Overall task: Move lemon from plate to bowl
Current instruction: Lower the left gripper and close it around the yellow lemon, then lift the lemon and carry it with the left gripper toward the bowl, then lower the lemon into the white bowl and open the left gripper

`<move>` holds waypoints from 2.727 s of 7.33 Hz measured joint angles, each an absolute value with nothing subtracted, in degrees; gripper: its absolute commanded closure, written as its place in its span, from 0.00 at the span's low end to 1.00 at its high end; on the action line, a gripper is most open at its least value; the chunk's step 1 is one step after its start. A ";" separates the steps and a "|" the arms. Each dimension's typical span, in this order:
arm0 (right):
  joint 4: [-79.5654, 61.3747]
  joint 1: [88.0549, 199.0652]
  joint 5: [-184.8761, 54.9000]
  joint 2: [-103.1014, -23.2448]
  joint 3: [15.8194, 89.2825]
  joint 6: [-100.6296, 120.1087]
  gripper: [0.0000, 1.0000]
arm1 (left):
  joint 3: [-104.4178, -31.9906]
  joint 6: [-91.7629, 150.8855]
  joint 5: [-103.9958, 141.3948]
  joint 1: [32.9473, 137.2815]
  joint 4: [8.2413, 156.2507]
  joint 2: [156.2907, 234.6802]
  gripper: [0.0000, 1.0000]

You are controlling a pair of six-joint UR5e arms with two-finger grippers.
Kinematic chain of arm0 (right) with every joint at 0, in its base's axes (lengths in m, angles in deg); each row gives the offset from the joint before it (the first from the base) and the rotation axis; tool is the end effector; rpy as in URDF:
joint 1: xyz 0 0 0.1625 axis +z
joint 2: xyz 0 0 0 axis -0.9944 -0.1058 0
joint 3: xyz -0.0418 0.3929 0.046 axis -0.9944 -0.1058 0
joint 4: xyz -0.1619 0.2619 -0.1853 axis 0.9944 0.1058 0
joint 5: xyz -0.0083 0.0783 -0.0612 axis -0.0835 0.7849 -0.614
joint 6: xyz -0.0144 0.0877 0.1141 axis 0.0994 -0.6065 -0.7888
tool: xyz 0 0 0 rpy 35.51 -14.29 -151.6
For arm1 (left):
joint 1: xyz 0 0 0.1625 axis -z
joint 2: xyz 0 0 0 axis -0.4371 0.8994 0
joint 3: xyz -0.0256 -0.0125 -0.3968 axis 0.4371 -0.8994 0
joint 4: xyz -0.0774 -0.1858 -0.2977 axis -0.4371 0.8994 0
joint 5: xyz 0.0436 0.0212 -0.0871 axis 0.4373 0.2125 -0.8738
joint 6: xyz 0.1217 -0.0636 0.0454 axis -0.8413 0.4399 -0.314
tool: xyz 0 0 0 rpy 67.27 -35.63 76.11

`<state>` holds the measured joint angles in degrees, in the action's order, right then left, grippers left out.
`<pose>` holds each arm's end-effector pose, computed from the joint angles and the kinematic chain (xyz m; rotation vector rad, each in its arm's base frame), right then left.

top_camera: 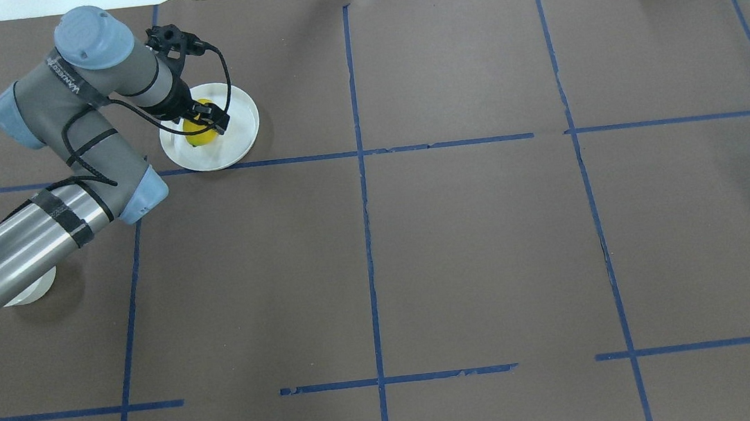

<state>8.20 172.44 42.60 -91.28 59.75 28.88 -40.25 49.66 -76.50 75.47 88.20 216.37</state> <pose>0.0294 -0.3757 0.6567 -0.0238 -0.7090 -0.0575 0.4313 -0.6111 0.4060 0.3514 0.8295 0.2776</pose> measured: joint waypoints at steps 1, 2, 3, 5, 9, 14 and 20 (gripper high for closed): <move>8.20 172.43 42.60 -91.28 59.75 28.88 0.00 | -39.91 49.53 -76.51 75.43 88.63 216.39 1.00; 8.20 172.43 42.60 -91.27 59.75 28.88 0.00 | -39.93 49.58 -76.57 75.45 88.86 216.47 1.00; 8.20 172.44 42.60 -91.27 59.75 28.88 0.00 | -40.55 50.45 -76.74 75.62 88.99 216.53 1.00; 8.20 172.43 42.60 -91.28 59.75 28.88 0.00 | -48.71 53.98 -78.72 77.34 88.70 212.31 1.00; 8.20 172.43 42.60 -91.28 59.75 28.88 0.00 | -75.27 54.32 -81.98 79.89 89.12 180.19 1.00; 8.20 172.43 42.60 -91.28 59.75 28.88 0.00 | -79.02 52.39 -81.82 79.55 93.60 165.76 0.89; 8.20 172.43 42.60 -91.27 59.75 28.88 0.00 | -78.54 52.30 -81.85 79.19 93.65 166.33 0.05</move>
